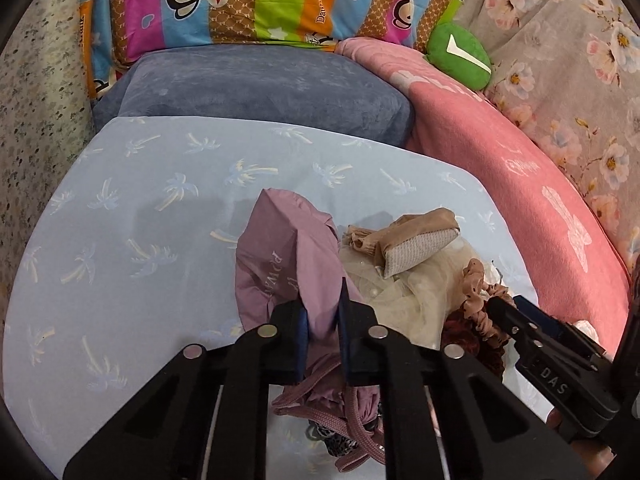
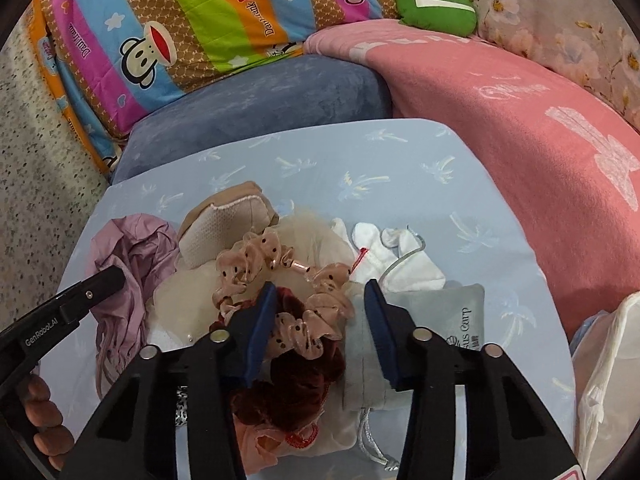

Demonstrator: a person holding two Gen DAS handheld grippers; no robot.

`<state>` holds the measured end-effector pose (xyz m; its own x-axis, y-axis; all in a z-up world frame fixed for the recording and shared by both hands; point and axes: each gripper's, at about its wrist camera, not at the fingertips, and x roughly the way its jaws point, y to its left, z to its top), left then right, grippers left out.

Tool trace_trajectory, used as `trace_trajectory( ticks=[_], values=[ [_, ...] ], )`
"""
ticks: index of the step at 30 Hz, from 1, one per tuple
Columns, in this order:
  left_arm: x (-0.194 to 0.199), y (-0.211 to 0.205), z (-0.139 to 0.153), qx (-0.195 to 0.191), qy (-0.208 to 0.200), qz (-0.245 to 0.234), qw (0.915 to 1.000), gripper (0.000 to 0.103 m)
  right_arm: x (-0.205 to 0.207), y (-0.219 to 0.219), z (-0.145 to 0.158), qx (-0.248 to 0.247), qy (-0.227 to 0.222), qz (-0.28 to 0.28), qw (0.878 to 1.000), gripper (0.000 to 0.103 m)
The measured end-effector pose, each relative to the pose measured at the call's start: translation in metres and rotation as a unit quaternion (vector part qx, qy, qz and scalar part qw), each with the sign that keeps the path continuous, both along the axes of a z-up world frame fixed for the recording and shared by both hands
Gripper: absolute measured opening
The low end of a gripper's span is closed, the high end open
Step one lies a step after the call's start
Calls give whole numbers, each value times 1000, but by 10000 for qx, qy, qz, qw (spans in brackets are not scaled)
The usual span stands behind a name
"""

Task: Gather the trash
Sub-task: 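Grasp the lilac cloth with the left tool while the right tool grasps the beige scrunchie, then carry both items over the white bin and open both tools to drop them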

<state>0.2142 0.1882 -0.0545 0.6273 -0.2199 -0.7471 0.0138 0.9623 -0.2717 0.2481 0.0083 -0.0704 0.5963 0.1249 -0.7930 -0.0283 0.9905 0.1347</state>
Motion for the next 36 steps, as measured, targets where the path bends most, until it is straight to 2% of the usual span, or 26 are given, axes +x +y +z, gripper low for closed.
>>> trace_trajectory(
  ticks=[2,3,7,21,27,36],
  values=[
    [-1,-2,2,50,-38,-23,10000,9,-2,1,-1,44,23,24,10000,26],
    [-4,-4,4,74,-63,-32,9999,8,-4,2,-1,60,26,46,10000,20],
    [-8,-8,12,129,-169,-55,9998,6,-11,1,9,112,-76,53,9999,16],
    [-44,-37,74,126,-884,-309,9955,4,-63,-26,87,297,-821,-20,9962,13],
    [-67,-63,103,96,-1242,-565,9906,4,-93,-49,119,324,-1149,-160,9927,13],
    [-95,-112,126,12,-1503,-1042,9831,4,-139,-100,152,266,-1457,-496,9877,13]
  ],
)
